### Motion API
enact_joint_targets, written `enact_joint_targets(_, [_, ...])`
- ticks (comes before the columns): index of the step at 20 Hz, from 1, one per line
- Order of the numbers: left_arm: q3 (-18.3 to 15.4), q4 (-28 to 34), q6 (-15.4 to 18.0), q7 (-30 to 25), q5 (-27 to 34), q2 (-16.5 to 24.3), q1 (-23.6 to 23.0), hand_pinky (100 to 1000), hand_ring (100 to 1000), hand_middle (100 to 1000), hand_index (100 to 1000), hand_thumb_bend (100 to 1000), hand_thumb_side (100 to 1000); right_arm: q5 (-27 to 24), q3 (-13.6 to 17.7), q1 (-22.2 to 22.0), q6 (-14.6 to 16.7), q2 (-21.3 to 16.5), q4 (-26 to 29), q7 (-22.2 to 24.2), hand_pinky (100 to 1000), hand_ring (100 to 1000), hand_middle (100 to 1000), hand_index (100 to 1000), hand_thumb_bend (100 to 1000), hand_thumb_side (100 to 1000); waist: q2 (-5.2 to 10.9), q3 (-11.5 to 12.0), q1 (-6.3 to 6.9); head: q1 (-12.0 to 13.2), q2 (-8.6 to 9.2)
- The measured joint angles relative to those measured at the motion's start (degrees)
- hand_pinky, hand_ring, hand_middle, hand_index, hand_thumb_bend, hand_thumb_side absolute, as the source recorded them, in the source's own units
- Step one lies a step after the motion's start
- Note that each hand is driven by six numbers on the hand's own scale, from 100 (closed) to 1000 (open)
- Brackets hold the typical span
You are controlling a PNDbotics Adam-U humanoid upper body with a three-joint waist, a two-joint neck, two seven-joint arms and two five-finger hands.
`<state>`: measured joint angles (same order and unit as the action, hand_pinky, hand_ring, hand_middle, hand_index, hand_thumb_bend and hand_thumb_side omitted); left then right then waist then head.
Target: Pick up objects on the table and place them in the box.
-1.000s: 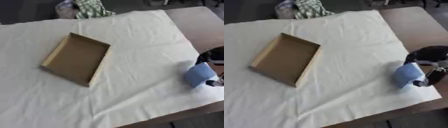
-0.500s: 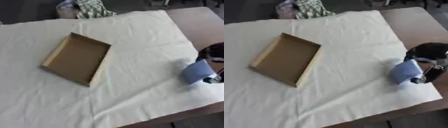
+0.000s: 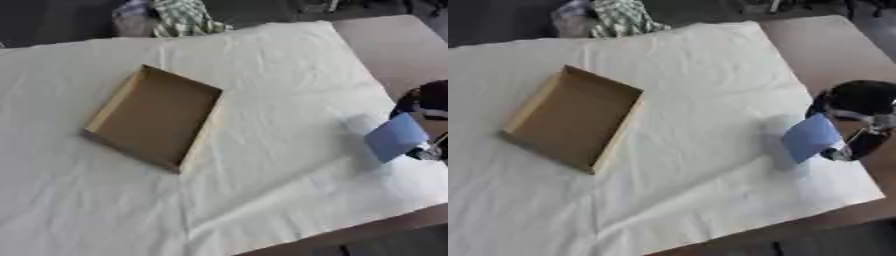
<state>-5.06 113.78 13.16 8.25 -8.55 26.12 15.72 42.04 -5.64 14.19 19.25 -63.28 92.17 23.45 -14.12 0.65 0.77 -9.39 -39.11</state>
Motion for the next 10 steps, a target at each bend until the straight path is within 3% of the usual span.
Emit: enact_joint_targets(10, [0.09, 0.00, -0.33, -0.40, 0.62, -0.03, 0.00, 636, 658, 549, 724, 387, 643, -5.57, 0.28, 3.35, -1.70, 0.00, 4.23, 3.21, 772, 672, 536, 647, 231, 100, 0.39, 0.49, -0.84, 0.65, -0.02])
